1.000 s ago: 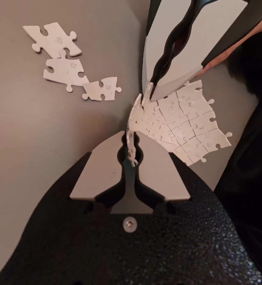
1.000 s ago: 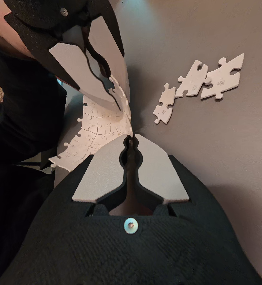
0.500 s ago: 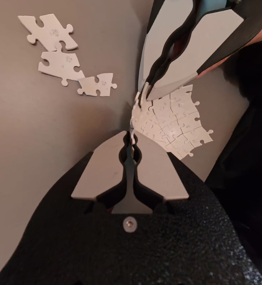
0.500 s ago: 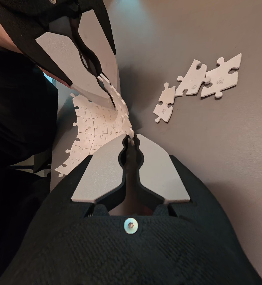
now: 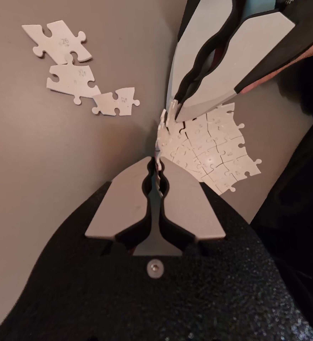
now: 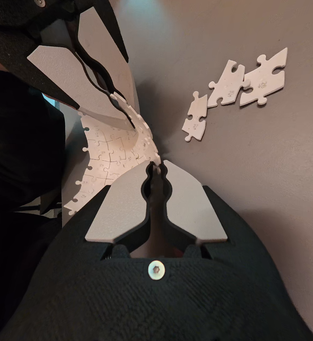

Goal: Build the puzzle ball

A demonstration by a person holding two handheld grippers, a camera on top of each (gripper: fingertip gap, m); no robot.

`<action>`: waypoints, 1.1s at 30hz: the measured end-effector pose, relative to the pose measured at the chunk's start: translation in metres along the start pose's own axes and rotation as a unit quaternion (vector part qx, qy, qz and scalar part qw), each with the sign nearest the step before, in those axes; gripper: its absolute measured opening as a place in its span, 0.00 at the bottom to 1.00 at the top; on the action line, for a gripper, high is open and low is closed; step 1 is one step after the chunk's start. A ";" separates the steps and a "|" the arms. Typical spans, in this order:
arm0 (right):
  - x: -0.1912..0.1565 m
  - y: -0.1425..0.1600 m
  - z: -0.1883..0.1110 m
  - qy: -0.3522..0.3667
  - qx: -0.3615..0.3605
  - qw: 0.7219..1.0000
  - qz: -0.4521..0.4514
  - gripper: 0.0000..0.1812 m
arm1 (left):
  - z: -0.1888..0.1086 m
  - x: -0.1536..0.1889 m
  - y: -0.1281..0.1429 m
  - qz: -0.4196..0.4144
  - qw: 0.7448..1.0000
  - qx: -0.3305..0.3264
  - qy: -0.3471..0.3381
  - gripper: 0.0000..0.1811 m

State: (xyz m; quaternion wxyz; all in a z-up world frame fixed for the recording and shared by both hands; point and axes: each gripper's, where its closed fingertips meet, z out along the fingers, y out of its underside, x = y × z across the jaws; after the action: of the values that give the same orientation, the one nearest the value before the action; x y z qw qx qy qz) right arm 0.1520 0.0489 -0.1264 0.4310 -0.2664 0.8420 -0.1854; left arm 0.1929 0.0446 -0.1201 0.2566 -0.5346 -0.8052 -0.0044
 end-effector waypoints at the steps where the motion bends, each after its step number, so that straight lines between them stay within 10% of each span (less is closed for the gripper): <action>1: 0.000 0.000 0.000 0.002 0.000 1.000 0.001 0.04 | 0.000 0.000 0.000 0.000 1.000 0.000 -0.004 0.01; 33: 0.013 -0.006 -0.004 0.057 -0.056 0.997 -0.010 0.09 | -0.003 -0.006 -0.011 -0.032 0.997 0.017 -0.065 0.01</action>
State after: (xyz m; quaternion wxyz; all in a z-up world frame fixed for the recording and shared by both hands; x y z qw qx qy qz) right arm 0.1438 0.0364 -0.1288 0.3650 -0.2877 0.8714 -0.1571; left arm 0.1862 0.0337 -0.1169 0.2124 -0.5030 -0.8370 0.0362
